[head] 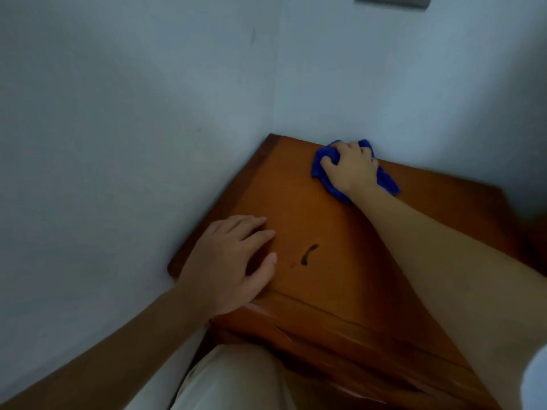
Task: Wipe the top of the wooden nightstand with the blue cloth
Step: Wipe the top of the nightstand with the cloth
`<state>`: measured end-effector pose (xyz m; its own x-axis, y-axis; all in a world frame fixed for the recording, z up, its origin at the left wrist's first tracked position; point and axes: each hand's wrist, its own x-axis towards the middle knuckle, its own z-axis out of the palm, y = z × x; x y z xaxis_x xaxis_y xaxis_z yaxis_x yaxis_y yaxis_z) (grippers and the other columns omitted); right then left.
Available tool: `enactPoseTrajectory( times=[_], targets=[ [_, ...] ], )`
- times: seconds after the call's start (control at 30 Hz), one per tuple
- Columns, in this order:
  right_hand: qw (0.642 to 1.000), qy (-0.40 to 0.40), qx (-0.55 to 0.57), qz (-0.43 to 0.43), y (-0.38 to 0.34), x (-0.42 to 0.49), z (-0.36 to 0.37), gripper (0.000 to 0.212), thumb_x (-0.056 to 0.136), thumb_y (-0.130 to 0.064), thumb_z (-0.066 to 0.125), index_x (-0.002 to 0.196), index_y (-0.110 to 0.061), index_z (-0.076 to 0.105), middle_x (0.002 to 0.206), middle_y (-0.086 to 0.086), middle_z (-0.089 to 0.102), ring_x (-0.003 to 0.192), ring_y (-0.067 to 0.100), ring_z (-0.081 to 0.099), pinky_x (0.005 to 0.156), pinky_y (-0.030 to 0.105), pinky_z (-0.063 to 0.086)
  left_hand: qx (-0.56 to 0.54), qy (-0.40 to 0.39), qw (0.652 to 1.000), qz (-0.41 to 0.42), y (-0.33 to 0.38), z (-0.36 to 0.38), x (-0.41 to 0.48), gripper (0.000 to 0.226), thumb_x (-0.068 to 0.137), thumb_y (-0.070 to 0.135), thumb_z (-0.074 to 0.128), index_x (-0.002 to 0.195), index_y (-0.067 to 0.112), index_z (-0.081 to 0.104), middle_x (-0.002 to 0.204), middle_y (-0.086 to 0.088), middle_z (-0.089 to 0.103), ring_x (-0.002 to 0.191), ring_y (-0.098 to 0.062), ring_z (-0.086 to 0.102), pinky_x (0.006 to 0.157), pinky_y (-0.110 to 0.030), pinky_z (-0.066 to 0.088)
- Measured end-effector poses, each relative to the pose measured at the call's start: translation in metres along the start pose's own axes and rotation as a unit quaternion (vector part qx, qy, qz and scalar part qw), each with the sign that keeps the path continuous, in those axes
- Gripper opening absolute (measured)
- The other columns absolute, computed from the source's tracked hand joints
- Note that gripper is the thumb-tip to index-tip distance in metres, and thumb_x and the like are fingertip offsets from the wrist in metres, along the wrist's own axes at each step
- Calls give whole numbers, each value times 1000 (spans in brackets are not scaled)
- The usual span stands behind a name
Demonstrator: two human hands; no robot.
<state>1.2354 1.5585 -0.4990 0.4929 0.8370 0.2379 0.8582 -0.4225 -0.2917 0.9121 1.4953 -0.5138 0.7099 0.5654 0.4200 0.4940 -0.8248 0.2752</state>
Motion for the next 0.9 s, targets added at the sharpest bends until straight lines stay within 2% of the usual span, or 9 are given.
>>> enactPoseTrajectory(
  times=[0.17,0.3,0.5,0.7,0.9],
  targets=[
    [995,-43,32,-82,-68,18,23,55,93,-54,45,140,-26,52,143,8,51,132,36,41,108,55,30,2,-2,1000,-2,-2,2,0,43,93,45,52,123,20,69,133,-1,64,125,-19,55,101,-41,45],
    [984,-55,50,-160,-116,-2,36,49,93,-52,49,135,-28,55,140,5,53,129,34,43,104,52,32,1,-7,1000,2,-3,2,0,43,93,44,52,124,20,69,133,-1,64,126,-19,54,100,-39,44],
    [967,-77,83,-227,-92,-48,15,45,97,-48,51,139,-30,55,140,-2,53,130,28,44,103,47,36,3,-26,1000,3,-2,-3,-1,45,94,44,48,125,19,68,132,-1,64,124,-19,55,99,-39,44],
    [982,-51,88,-157,-17,-93,-22,45,98,-49,51,138,-28,56,142,-5,53,133,25,43,106,46,35,11,-36,999,0,1,-9,-1,46,94,43,46,124,17,69,132,-2,64,122,-23,57,98,-44,46],
    [999,17,30,12,105,-137,-70,47,97,-48,52,138,-26,56,144,2,53,133,30,44,108,48,36,14,-46,999,2,7,-9,-2,52,94,47,40,126,15,68,133,-4,64,123,-25,57,99,-47,46]
  ],
)
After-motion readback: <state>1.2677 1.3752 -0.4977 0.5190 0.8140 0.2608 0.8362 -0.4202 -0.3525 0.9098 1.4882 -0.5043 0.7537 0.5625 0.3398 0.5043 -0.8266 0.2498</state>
